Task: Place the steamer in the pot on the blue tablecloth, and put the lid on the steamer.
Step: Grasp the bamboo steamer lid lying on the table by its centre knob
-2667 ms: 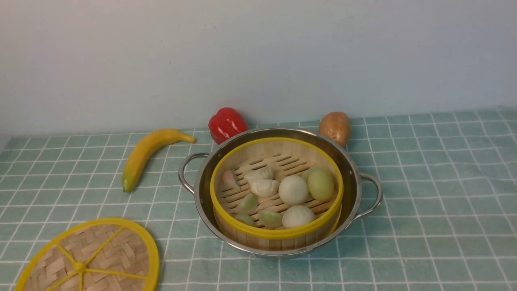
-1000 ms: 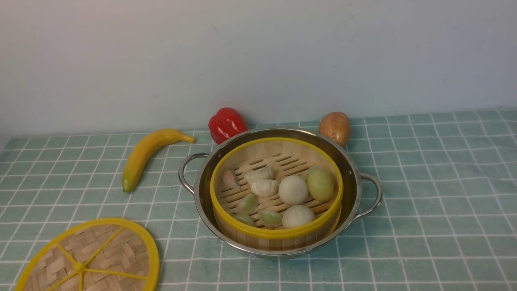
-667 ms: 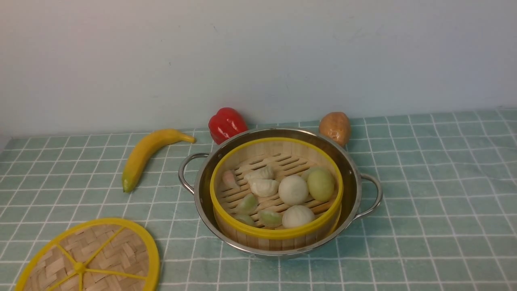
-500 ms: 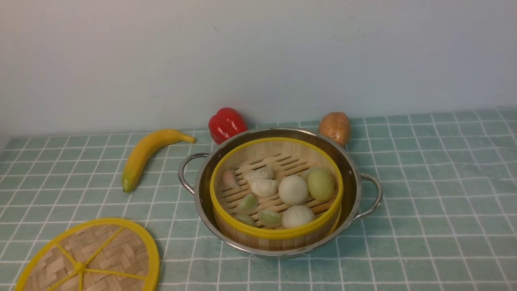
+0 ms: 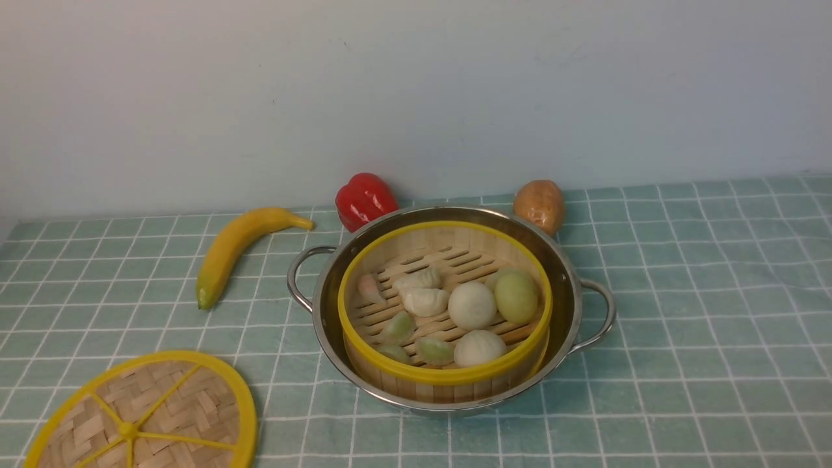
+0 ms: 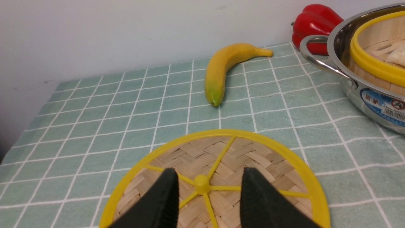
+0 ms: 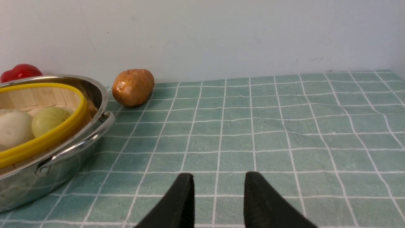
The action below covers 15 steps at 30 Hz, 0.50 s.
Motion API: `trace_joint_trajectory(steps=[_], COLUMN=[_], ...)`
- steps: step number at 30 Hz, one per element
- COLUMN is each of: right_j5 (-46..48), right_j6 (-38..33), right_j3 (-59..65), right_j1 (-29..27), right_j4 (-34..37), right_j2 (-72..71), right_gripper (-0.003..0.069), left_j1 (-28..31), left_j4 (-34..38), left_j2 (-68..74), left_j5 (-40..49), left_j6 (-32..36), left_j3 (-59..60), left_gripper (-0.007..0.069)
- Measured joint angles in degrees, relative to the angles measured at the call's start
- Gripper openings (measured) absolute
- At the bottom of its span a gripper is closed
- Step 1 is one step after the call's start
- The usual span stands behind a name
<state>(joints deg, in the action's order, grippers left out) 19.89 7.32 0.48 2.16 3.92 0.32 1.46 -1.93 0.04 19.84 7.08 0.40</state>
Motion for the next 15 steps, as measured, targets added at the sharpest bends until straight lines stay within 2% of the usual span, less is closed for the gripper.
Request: trace_joint_trajectory(steps=[3,6,11,15], right_j5=[0.0,0.0,0.0,0.0], right_j6=[0.0,0.0,0.3,0.7], right_j3=[0.0,0.0,0.0,0.0], right_j1=[0.0,0.0,0.0,0.0], right_j4=[0.0,0.0,0.0,0.0], right_j2=[0.0,0.0,0.0,0.0], right_gripper=[0.0243,0.0243,0.0243,0.0243], left_j1=[0.0,0.0,0.0,0.0], left_j4=[3.4,13.5,27.5,32.9], left_j2=[0.0,-0.1,-0.1,-0.1], left_j5=[-2.3,-7.1,-15.4,-20.1], left_j6=[-1.3,-4.9,-7.1,-7.1], left_j3=[0.0,0.0,0.0,0.0], left_gripper=[0.0264,0.0264,0.0264,0.0264])
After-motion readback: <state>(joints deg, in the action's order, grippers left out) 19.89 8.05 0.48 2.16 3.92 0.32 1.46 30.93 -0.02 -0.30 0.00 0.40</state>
